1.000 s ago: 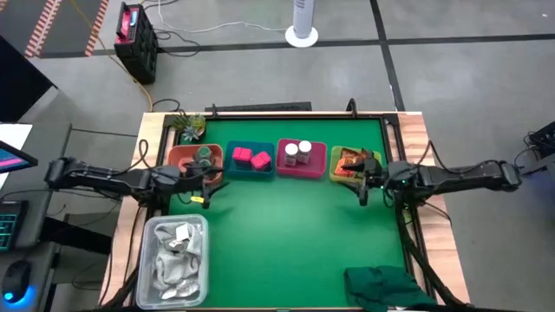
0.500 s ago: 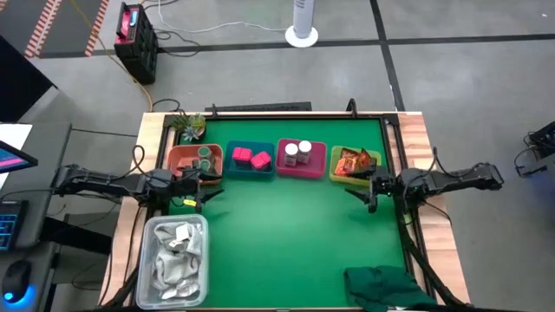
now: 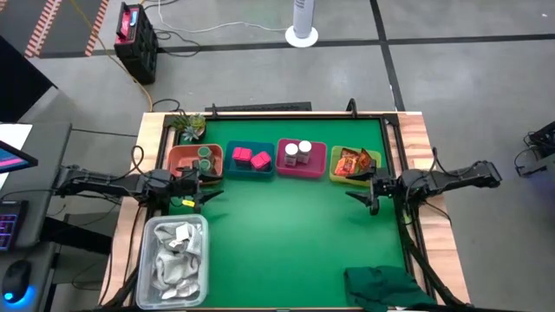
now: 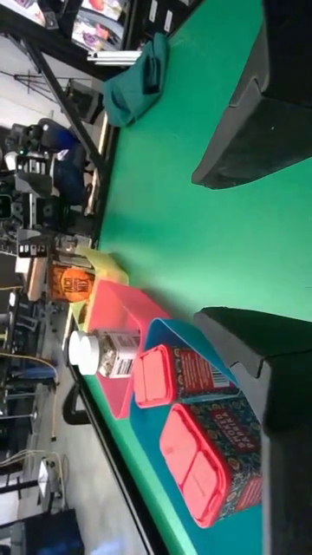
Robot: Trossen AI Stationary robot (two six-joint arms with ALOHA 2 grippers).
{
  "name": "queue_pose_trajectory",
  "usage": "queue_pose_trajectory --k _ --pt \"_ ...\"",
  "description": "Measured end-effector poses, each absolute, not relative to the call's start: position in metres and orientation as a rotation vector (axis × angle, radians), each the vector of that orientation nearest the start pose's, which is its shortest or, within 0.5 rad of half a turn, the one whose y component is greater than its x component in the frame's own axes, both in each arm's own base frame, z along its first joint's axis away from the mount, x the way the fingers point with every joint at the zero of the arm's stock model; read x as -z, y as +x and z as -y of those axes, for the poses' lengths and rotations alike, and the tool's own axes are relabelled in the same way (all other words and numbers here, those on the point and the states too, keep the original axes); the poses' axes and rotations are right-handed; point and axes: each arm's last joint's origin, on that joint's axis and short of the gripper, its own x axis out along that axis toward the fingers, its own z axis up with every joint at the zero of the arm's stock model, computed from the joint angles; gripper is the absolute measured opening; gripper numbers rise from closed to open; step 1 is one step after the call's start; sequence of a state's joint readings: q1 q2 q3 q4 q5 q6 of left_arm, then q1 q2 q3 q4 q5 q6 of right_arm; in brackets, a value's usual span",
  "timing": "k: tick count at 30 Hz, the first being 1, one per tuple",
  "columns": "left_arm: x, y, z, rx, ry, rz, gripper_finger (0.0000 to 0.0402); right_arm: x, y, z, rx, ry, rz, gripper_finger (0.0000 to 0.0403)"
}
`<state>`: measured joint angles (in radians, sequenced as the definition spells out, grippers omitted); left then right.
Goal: Sort spices by type
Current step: Return to Home Position
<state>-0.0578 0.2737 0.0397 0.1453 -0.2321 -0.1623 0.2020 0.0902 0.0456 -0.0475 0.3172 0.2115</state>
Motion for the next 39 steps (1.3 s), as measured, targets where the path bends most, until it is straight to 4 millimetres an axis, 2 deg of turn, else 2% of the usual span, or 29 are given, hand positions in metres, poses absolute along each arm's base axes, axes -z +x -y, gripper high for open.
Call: queue_pose_trajectory --k 17,39 --pt "-0.1597 0.1127 -0.0001 -0.189 -0.154 -0.159 0.0226 -0.1671 0.0992 -0.0111 0.124 0.185 -0.079 0.0302" --pt "-0.1585 0.1125 -0.0002 -0.190 -0.152 -0.172 0.0226 -0.1668 0.0992 -0.0111 0.124 0.185 -0.080 0.0302"
